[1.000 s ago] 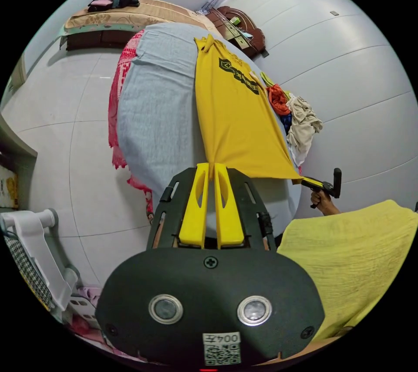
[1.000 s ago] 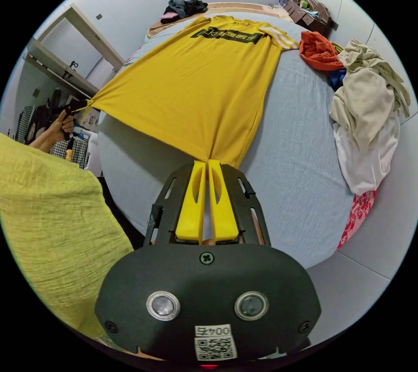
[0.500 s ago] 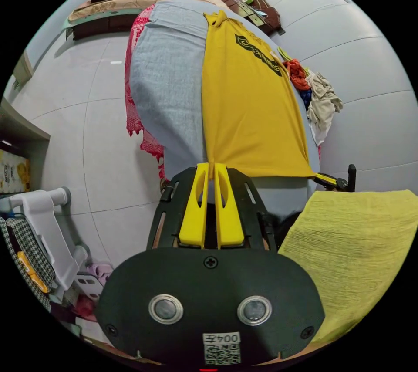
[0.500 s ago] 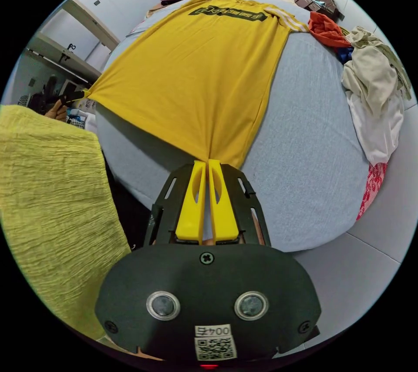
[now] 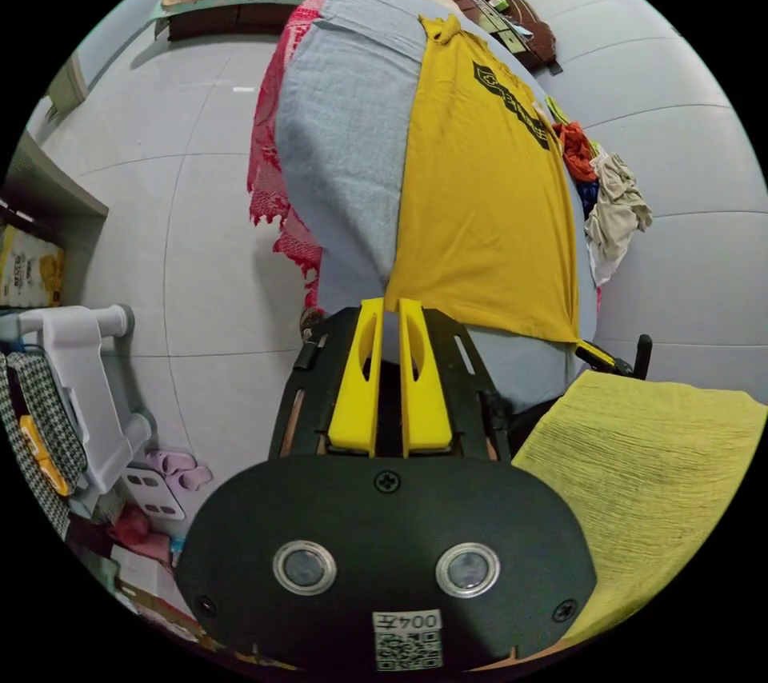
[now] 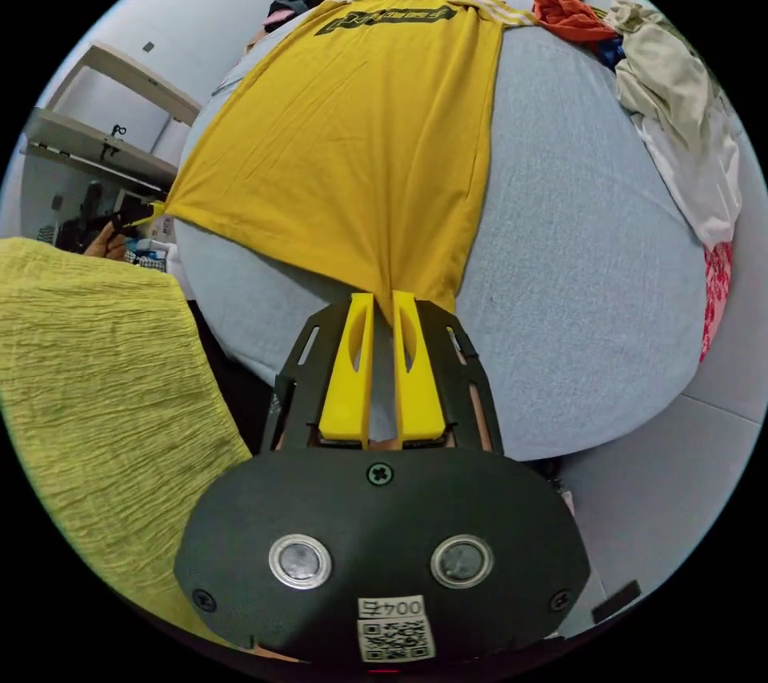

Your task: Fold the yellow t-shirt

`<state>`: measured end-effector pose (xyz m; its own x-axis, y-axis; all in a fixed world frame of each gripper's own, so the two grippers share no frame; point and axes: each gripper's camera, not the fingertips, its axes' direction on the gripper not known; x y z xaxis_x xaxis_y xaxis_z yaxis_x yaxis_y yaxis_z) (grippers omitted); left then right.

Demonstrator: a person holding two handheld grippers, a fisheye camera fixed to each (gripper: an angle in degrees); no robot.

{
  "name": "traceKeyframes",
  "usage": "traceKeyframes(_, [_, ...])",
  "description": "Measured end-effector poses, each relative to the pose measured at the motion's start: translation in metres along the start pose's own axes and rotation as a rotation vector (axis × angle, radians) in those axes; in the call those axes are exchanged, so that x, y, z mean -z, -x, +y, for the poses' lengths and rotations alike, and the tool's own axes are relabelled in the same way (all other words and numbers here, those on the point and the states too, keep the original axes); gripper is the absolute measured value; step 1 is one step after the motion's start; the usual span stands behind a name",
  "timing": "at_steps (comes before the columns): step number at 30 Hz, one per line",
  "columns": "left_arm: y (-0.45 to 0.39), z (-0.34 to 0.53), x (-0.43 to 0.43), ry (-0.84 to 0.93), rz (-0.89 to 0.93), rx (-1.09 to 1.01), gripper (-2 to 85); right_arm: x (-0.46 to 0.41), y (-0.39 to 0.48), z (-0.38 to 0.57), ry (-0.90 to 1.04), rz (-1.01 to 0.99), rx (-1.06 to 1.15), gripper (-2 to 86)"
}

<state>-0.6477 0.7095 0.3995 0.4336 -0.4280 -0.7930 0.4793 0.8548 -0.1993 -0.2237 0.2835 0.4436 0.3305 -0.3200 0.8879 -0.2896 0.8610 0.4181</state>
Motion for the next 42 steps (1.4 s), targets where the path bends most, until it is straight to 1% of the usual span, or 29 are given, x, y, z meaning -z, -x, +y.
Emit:
traceKeyframes(2, [-0.001,0.003,0.008,-0.039,-0.005,-0.004,1.2,0.017,-0.015,0.012,-0.016,-0.038,-0.037,6.5])
traceKeyframes(6, [-0.021,-0.001,0.010,-0.096,0.058,-0.061,0.7,0.063,-0.071,0.039,-0.144,-0.143,-0.239,7.5])
traceKeyframes(9, [-0.048,-0.013,-0.011,-0.070,0.047,-0.142,0.4,0.071,-0.104,0.042,-0.161,-0.196,-0.327,8.1])
traceKeyframes(11, [-0.071,-0.022,-0.037,-0.015,0.038,-0.195,0.3,0.070,-0.111,0.038,-0.153,-0.232,-0.344,8.1])
traceKeyframes(18, [-0.119,-0.032,-0.102,0.120,-0.109,-0.329,0.3,0.069,-0.103,0.023,-0.096,-0.168,-0.358,8.1])
traceKeyframes(23, [-0.130,-0.031,-0.136,0.198,-0.200,-0.358,0.2,0.069,-0.093,0.012,-0.020,-0.027,-0.353,6.7])
traceKeyframes(27, [-0.133,-0.028,-0.148,0.193,-0.210,-0.345,0.1,0.073,-0.094,0.009,-0.014,-0.016,-0.359,3.5])
traceKeyframes(30, [-0.136,-0.026,-0.155,0.184,-0.207,-0.330,0.1,0.091,-0.098,0.017,-0.077,0.057,-0.389,2.6])
traceKeyframes(33, [-0.142,-0.023,-0.163,0.177,-0.229,-0.350,0.1,0.099,-0.123,0.036,-0.136,0.003,-0.518,2.3])
traceKeyframes(36, [-0.144,-0.022,-0.170,0.173,-0.224,-0.336,0.1,0.082,-0.136,0.040,-0.104,-0.093,-0.570,2.9])
traceKeyframes(39, [-0.142,-0.024,-0.176,0.181,-0.187,-0.310,0.1,0.091,-0.132,0.031,-0.033,-0.043,-0.505,3.7])
traceKeyframes(41, [-0.141,-0.027,-0.181,0.199,-0.166,-0.294,0.1,0.108,-0.132,0.025,-0.059,0.034,-0.477,3.9])
traceKeyframes(42, [-0.142,-0.027,-0.182,0.204,-0.167,-0.293,0.1,0.119,-0.133,0.019,-0.081,0.118,-0.468,3.8])
